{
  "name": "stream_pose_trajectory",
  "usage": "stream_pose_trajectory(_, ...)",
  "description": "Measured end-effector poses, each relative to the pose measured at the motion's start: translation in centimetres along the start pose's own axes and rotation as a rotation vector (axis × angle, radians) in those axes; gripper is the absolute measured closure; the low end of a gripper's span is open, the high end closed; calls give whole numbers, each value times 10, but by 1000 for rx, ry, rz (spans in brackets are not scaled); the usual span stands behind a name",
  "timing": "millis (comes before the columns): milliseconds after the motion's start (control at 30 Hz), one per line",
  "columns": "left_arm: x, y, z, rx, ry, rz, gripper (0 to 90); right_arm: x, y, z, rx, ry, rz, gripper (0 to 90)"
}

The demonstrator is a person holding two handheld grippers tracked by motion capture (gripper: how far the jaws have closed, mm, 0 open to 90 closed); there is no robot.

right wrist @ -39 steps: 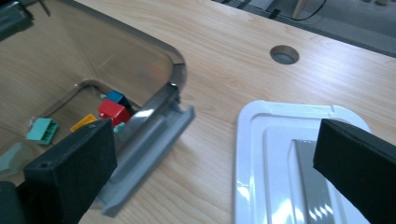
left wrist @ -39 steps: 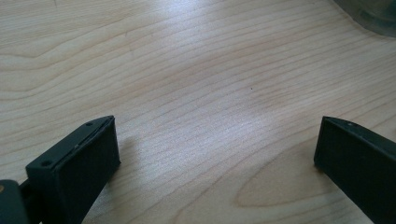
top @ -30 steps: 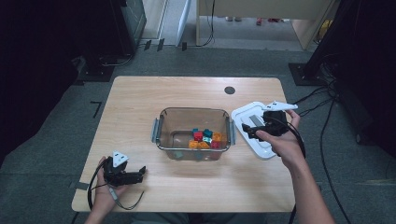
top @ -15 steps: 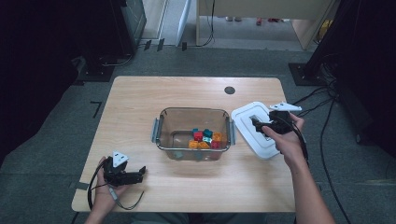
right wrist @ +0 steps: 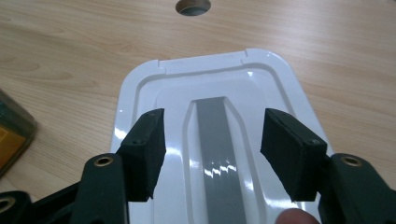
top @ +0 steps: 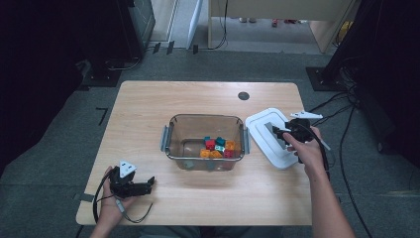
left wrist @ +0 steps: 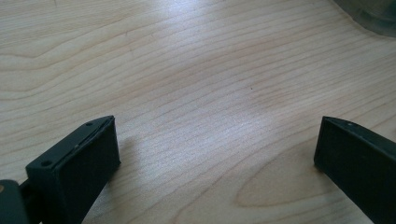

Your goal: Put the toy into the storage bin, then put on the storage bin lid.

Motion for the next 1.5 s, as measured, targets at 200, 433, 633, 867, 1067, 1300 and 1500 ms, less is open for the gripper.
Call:
stream_pose_trajectory(200, 0, 0, 0, 0, 0, 0, 0, -8, 10, 7, 29, 59, -43, 474)
stream_pose_trajectory(433, 0, 0, 0, 0, 0, 0, 0, -12, 15, 14, 58, 65, -41, 433)
stream_pose_trajectory(633, 0, 0, 0, 0, -2, -1, 0, -10, 21, 18, 87, -3, -52, 339)
stream_pose_trajectory(867, 0, 0, 0, 1, -2, -1, 0, -18, 29, 26, 108, -9, -23, 376)
stream_pose_trajectory(1067, 0, 0, 0, 1, -2, -1, 0, -23, 29, 25, 82, 10, -26, 435)
stream_pose_trajectory(1300, 0, 0, 0, 1, -2, -2, 0, -23, 29, 26, 74, -29, -19, 503)
stream_pose_trajectory(1500, 0, 0, 0, 1, -1, -1, 0, -15, 31, 31, 57, -73, -49, 570)
Point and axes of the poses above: each handheld gripper's, and its own axes: y roughly forward along the jaws, z roughly out of its underside, x roughly to its left, the point moved 10 cm from there along y, roughly forward along the jaws, and after that the axes turned 8 degrees about -z, right-handed, at the moved point
